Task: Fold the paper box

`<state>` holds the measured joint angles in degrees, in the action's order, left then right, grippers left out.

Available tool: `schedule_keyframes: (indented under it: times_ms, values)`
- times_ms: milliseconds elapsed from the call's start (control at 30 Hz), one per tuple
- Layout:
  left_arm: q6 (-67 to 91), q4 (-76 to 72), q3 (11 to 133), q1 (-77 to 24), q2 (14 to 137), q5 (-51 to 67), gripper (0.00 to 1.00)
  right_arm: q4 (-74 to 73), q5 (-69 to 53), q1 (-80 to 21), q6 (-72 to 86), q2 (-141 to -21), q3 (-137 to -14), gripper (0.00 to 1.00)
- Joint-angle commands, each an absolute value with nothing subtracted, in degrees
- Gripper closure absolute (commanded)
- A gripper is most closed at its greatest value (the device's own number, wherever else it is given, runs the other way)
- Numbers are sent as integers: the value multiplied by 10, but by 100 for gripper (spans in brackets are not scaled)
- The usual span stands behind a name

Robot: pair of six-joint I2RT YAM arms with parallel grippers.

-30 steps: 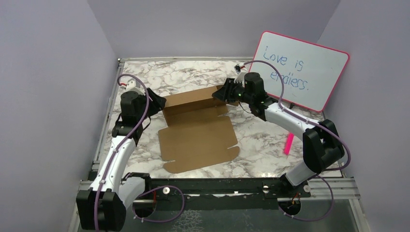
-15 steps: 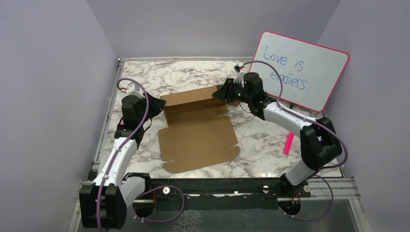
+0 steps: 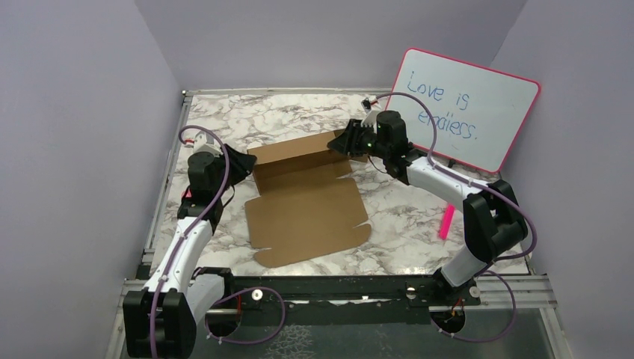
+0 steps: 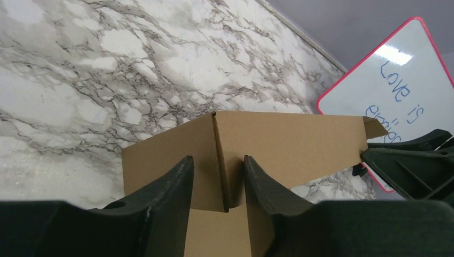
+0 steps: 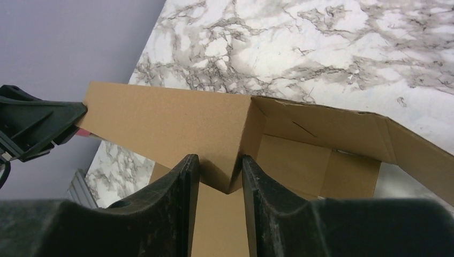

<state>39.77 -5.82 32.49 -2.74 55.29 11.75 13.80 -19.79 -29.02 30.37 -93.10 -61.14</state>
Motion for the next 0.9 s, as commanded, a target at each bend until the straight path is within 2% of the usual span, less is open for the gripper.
schedule_keyframes:
  times_ms: [0, 167, 333, 567, 667, 867]
  values:
    - [350, 49, 362, -29, 546, 85, 55, 126, -187, -290, 295, -918, -638, 57]
    - [305, 87, 425, -30, 550, 62, 43, 111, -147, -276, 272, -890, -630, 39]
    - [263, 109, 484, -30, 568, 51, 31, 122, -130, -246, 274, -862, -583, 31]
    - [221, 117, 579, -39, 658, 121, 24, 209, -106, -215, 272, -834, -483, 29]
    - [206, 120, 630, -59, 717, 162, 24, 250, -108, -214, 283, -858, -456, 30]
    - [161, 148, 721, -128, 814, 164, 22, 309, -126, -215, 313, -943, -445, 32]
